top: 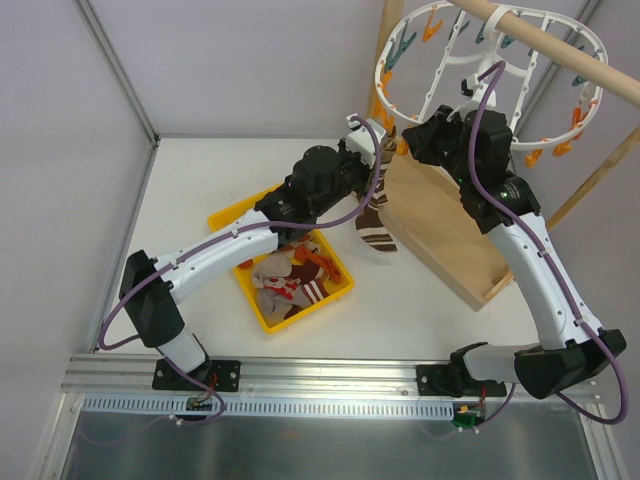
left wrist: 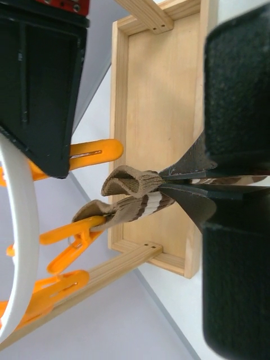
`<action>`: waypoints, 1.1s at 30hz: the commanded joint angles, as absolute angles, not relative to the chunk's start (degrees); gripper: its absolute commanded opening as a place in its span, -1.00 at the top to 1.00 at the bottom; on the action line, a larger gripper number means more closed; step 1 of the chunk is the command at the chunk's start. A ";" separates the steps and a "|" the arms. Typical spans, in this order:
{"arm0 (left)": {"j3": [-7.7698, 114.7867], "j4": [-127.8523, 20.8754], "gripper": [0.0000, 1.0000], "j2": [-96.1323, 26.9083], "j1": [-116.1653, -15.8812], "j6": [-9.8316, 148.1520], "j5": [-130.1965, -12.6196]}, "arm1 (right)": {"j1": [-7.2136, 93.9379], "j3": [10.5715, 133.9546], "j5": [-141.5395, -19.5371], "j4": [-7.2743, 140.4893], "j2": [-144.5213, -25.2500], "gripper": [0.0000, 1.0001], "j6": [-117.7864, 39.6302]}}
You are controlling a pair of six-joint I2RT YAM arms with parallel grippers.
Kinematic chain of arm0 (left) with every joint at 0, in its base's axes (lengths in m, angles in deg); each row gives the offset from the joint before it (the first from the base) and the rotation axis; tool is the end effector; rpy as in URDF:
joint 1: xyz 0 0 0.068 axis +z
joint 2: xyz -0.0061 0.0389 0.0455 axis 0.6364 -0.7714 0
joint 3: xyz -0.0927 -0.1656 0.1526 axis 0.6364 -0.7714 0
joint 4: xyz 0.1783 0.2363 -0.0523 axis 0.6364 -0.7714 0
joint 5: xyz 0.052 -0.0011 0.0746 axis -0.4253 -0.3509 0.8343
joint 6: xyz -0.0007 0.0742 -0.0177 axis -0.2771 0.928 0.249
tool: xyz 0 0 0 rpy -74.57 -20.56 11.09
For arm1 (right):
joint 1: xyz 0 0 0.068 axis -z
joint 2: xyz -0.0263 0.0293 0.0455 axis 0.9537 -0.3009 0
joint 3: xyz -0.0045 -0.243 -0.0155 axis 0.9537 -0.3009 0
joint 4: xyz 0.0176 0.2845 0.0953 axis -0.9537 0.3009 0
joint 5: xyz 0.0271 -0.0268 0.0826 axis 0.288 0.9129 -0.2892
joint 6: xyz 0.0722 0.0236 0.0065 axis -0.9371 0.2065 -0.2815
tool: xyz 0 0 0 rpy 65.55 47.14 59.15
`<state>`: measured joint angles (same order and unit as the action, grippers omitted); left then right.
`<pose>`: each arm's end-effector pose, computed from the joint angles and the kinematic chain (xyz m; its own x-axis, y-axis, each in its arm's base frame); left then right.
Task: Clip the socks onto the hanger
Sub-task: Clamp the sock onto the hanger.
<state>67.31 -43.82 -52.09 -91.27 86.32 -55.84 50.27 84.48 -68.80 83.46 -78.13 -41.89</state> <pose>0.2919 -0.3569 0.3836 0.1203 0.0033 -0.9927 0.6921 0.7167 0.0862 0.3345 0.1317 0.4544 -0.1145 0.1334 -0.9844 -0.2964 0.9412 0.1620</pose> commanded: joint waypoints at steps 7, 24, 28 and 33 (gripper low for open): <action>70.90 -38.98 1.00 -52.28 -93.13 88.56 -52.77 | 50.43 87.16 -66.04 83.50 -77.02 0.99 -41.32; 70.46 -38.02 1.00 -54.04 -96.04 92.69 -50.32 | 50.52 86.89 -63.58 83.59 -76.31 0.99 -41.67; 70.55 -37.93 1.00 -54.83 -97.18 94.45 -49.35 | 50.52 86.89 -63.41 83.50 -76.40 0.99 -41.93; 69.76 -37.66 1.00 -55.09 -97.80 94.54 -48.73 | 50.52 86.98 -62.53 83.59 -75.96 0.99 -41.93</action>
